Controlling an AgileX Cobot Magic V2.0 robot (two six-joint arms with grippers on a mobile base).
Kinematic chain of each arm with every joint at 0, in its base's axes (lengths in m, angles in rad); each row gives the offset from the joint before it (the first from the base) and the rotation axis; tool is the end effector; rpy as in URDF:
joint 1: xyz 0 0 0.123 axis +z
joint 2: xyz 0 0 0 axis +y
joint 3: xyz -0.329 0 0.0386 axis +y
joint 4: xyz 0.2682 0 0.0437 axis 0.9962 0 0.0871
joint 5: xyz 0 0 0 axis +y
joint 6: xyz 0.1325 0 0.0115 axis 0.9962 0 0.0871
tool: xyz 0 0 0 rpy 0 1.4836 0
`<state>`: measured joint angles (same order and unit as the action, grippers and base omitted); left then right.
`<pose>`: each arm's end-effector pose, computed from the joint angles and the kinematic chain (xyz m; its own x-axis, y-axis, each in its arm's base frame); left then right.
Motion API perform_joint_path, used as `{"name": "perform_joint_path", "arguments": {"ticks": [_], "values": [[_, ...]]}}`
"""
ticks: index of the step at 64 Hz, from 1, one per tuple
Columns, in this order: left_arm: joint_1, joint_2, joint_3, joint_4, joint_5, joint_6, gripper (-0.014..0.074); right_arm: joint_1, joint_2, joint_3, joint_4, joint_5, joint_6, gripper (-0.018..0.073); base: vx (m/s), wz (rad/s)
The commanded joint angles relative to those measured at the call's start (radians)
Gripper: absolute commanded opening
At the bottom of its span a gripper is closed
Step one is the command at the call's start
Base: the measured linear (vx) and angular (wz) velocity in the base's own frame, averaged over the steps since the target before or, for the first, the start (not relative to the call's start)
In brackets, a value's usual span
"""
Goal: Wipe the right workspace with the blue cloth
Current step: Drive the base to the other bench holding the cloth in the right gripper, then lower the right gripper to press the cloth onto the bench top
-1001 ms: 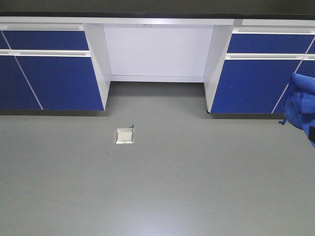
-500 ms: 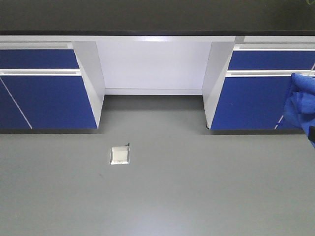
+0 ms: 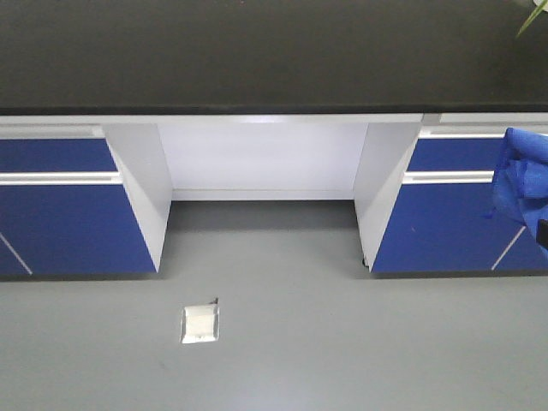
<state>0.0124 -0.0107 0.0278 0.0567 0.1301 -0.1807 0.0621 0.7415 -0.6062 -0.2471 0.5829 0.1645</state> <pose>0.0722 0.0019 0.1892 -0.0568 -0.1249 -0.9905 -0.0270 0.9920 -0.1235 0.1633 -0.0078 0.3045 -0.5789 -0.0787 -0.8116 0.0232 0.9933 -0.1129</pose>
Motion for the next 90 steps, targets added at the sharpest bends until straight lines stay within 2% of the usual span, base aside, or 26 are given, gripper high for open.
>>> {"name": "perform_joint_path", "arguments": {"ticks": [1, 90], "values": [[-0.004, -0.016, 0.031, -0.006, -0.081, -0.008, -0.0006, 0.000, -0.005, -0.030, -0.014, -0.070, -0.011, -0.0008, 0.41, -0.05], [-0.004, -0.016, 0.031, -0.006, -0.081, -0.008, -0.0006, 0.000, -0.005, -0.030, -0.014, -0.070, -0.011, -0.0008, 0.35, 0.00]]}}
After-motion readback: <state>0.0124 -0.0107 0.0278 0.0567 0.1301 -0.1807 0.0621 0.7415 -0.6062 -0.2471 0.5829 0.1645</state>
